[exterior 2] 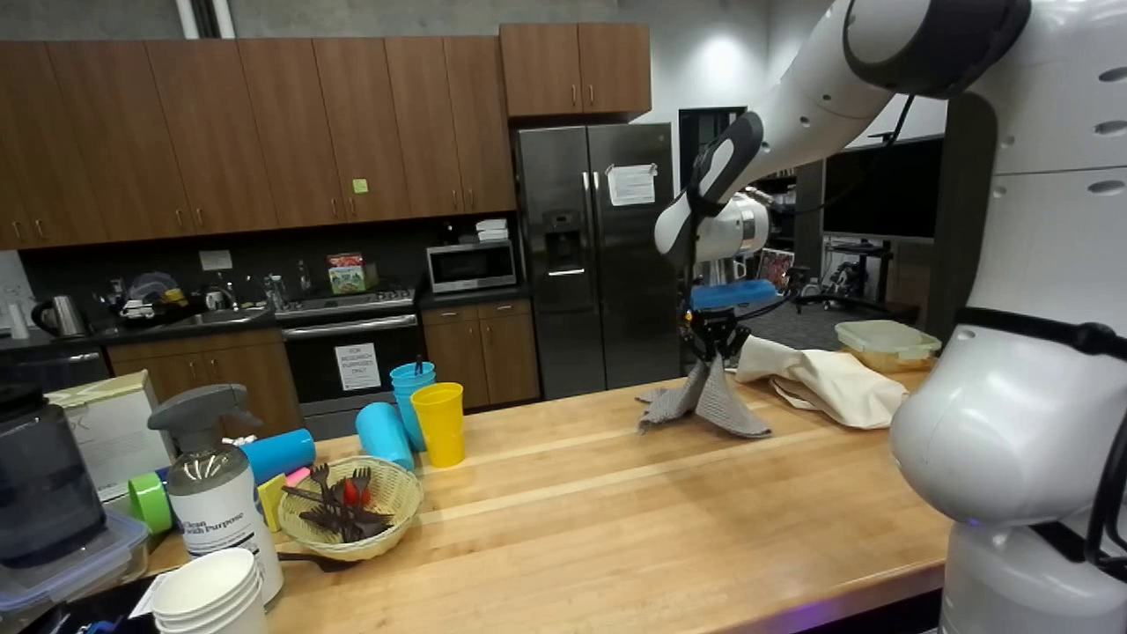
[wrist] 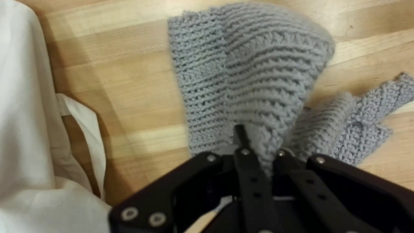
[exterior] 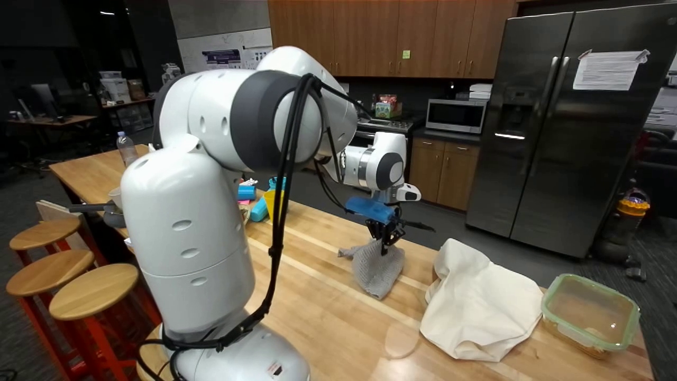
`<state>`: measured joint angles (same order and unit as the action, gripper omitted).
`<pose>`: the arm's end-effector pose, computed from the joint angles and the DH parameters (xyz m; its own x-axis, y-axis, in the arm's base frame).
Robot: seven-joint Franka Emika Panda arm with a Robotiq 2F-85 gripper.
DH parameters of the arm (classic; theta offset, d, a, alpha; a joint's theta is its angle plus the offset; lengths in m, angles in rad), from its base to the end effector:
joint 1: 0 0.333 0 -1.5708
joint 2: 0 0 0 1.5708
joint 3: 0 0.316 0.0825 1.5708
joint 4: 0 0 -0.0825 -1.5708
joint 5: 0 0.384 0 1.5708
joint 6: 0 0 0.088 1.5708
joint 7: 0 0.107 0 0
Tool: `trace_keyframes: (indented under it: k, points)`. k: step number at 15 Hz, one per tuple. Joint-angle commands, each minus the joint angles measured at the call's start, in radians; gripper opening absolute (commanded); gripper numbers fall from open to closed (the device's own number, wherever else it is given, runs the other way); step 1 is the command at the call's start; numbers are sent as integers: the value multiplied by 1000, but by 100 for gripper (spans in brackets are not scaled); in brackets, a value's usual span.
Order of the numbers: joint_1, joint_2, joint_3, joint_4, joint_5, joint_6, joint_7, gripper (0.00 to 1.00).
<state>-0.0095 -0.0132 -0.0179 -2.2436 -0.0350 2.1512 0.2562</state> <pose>0.5114 -0.0155 0.3663 0.9628 -0.2611 -0.0698 -0.2583 -0.9649 0.0466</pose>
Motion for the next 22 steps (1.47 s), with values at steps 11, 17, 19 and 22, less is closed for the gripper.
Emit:
trace_keyframes:
  k: [11,17,19,22]
  points:
    - [1,-23,11,-9,0,-3,6,6]
    - [1,-23,11,-10,0,-3,6,6]
    - [1,-23,11,-10,0,-3,6,6]
    - [1,-23,11,-10,0,-3,6,6]
